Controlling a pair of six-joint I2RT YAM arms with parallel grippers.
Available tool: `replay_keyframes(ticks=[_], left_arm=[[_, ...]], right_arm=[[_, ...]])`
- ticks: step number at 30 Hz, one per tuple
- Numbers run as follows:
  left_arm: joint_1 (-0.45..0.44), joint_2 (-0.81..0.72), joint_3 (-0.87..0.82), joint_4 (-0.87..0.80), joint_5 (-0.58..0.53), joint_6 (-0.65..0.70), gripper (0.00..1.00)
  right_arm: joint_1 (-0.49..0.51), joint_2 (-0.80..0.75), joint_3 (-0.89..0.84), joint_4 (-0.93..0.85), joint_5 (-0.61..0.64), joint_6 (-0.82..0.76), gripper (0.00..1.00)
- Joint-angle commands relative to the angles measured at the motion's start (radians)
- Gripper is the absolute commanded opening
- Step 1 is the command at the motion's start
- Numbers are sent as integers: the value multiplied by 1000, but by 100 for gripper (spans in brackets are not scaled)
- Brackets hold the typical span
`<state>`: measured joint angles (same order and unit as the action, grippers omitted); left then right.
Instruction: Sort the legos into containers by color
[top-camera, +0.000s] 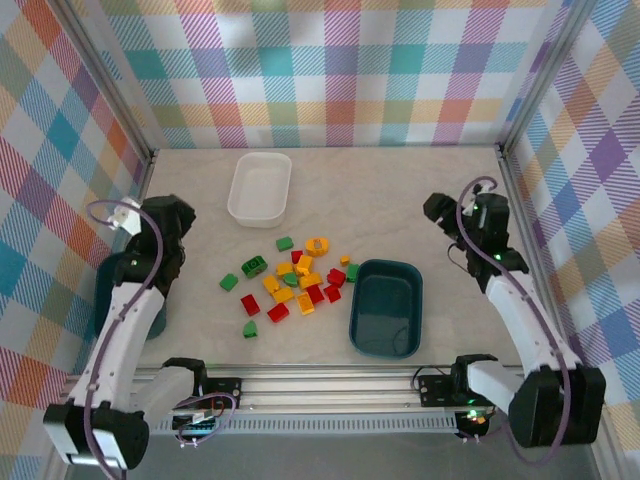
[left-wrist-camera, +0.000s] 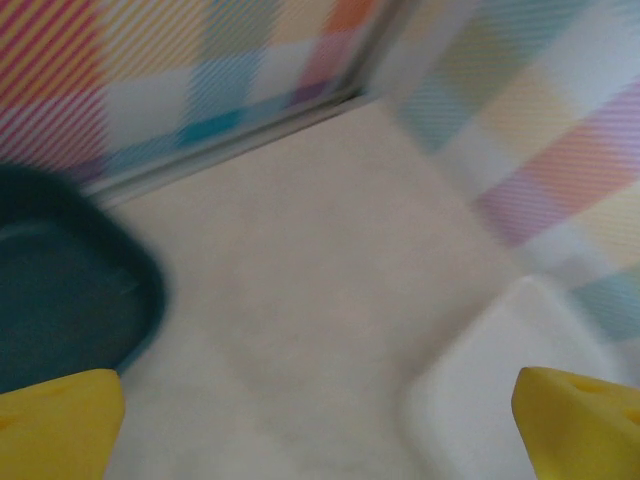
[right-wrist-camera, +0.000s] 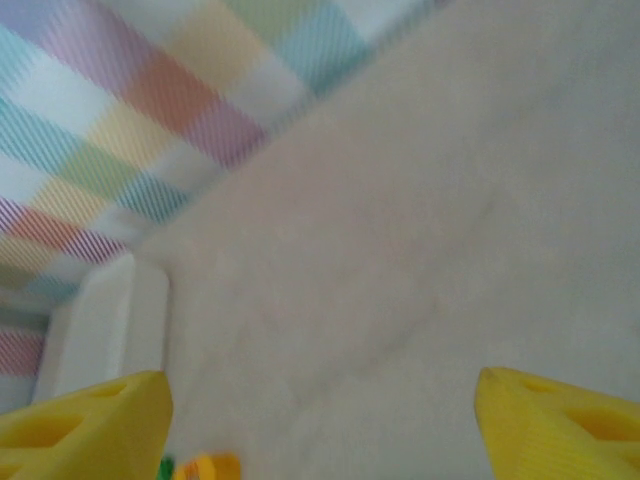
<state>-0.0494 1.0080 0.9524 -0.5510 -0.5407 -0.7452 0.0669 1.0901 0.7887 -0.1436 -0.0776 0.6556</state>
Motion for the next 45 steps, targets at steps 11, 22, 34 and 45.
replay_keyframes(ticks=[11, 22, 34, 45], left_arm=[[199, 470, 46, -276, 71, -33, 91], [204, 604, 4, -201, 79, -56, 72], [172, 541, -5, -180, 56, 20, 24], [-13, 335, 20, -229, -117, 75, 0]], right_arm=[[22, 71, -73, -126, -125, 2, 87], [57, 142, -71, -100, -156, 14, 87], [109, 142, -73, -191, -62, -10, 83], [228, 117, -153, -297, 78, 13, 79]])
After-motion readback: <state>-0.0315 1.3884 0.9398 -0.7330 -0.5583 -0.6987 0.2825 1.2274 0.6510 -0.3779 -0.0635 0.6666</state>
